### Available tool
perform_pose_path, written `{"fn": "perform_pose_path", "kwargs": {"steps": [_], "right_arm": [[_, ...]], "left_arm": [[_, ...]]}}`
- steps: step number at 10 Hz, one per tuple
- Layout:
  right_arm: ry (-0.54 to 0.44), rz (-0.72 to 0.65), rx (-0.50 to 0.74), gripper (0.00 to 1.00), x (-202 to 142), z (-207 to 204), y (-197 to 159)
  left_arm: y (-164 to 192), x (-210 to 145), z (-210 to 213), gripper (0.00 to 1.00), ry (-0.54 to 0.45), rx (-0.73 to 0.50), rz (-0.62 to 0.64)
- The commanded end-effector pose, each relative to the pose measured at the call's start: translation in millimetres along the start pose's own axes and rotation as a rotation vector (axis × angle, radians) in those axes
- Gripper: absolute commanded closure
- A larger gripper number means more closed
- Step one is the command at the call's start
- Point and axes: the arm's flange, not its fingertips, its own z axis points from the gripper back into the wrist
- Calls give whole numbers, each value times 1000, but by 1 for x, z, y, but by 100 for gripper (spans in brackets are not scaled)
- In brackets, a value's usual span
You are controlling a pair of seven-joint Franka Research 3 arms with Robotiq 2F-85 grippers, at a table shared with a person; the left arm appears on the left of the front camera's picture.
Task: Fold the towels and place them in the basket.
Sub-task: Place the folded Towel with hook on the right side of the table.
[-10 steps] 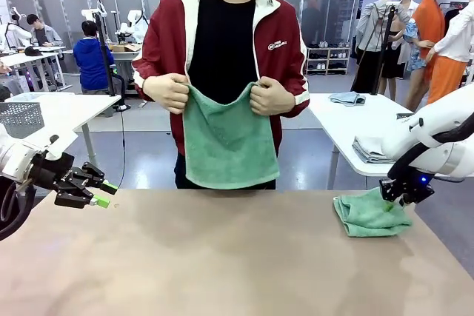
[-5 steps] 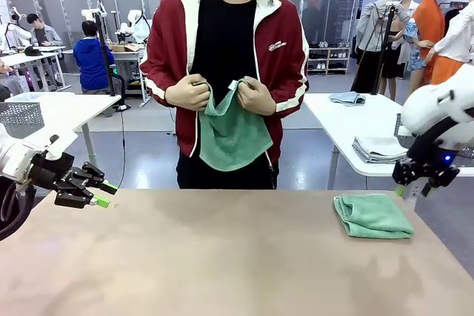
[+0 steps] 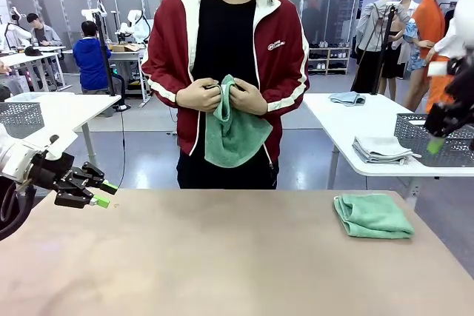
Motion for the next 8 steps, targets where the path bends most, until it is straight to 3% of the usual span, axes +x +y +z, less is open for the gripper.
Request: {"fn": "perform_pose_path", "kwargs": {"steps": [1, 4, 5, 8], "right_arm": [[-34, 32, 3, 16, -24, 22, 4], [-62, 126, 51, 16, -55, 34, -1], [-52, 53, 15, 16, -44, 50, 7], [-52, 53, 15, 16, -44, 50, 7]], "left_arm": [[-1, 3, 2, 50, 1, 3, 9], [-1, 3, 2, 50, 1, 3, 9], [-1, 3, 2, 50, 1, 3, 9], [-1, 3, 2, 50, 1, 3, 9]]}}
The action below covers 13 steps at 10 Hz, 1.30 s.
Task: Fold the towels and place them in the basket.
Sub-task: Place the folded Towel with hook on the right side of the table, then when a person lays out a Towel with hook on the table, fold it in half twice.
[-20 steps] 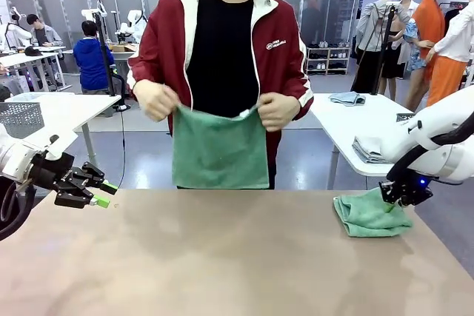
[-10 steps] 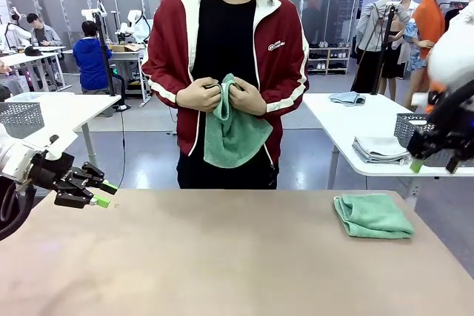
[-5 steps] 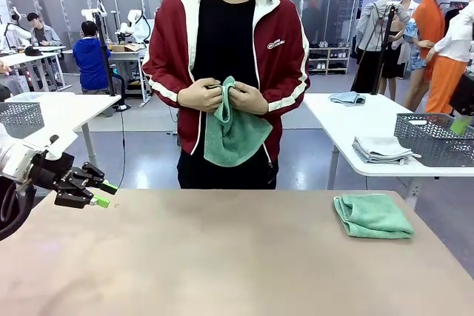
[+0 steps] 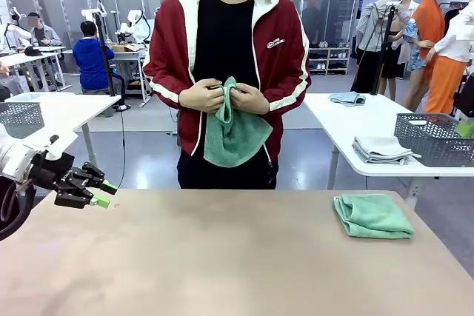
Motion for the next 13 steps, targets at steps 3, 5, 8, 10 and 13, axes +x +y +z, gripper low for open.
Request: {"fn": "perform_pose_path", "kwargs": {"steps": [3, 5, 8, 10, 13], "right_arm": [[-1, -22, -12, 16, 4, 2, 2], [-1, -22, -12, 16, 4, 2, 2], [-1, -22, -12, 16, 4, 2, 2], [-1, -22, -12, 16, 4, 2, 2], [-1, -22, -12, 16, 4, 2, 2]], "left_arm": [[-1, 3, 2, 50, 1, 3, 9], [-1, 3, 2, 50, 1, 3, 9], [-1, 3, 2, 50, 1, 3, 9], [-1, 3, 2, 50, 1, 3, 9], [-1, 3, 2, 50, 1, 3, 9]]}}
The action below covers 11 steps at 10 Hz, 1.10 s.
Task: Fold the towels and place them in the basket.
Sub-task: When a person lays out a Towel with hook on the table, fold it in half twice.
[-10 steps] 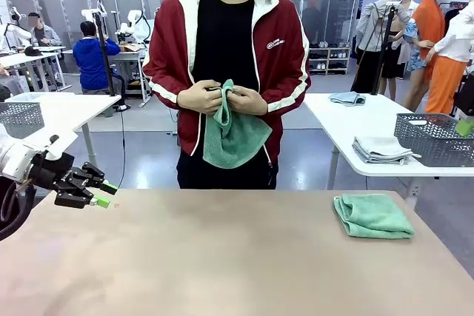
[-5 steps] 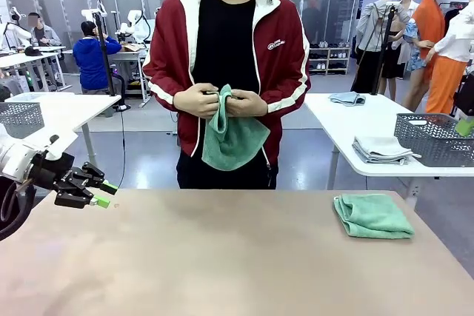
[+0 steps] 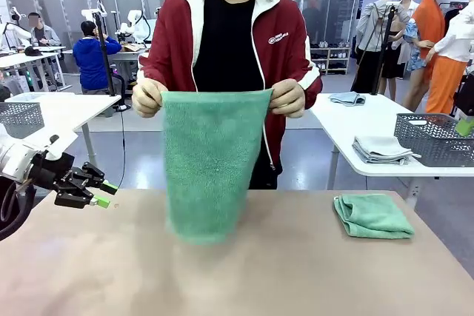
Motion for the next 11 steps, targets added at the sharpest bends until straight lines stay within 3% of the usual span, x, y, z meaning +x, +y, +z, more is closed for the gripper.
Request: {"fn": "perform_pose_path", "kwargs": {"steps": [1, 11], "right_arm": [[1, -22, -11, 16, 2, 1, 2], [1, -22, -11, 16, 2, 1, 2]], "left_arm": [[-1, 3, 2, 50, 1, 3, 9], [-1, 3, 2, 50, 1, 3, 9]]}}
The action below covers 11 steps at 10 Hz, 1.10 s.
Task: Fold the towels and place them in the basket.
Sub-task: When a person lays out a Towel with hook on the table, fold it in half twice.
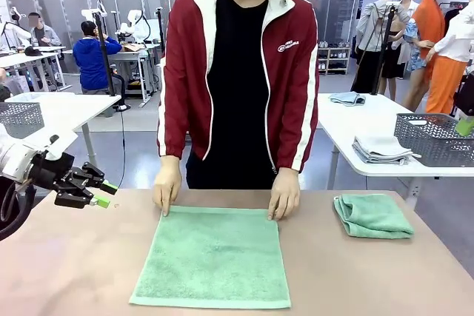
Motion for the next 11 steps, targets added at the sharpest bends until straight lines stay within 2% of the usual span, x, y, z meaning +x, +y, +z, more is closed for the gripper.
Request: {"fn": "perform_pose_path", "kwargs": {"steps": [1, 7, 8, 11], "right_arm": [[1, -22, -11, 16, 2, 1, 2], [0, 0, 0, 16, 0, 0, 0], [-7, 136, -7, 16, 10, -4, 9], [14, 415, -50, 16, 37, -13, 56]], "left_arm": [[-1, 3, 2, 50, 1, 3, 9], [-1, 3, 2, 50, 1, 3, 9], [0, 0, 0, 50, 0, 0, 0], [0, 70, -8, 50, 170, 0, -67]]}}
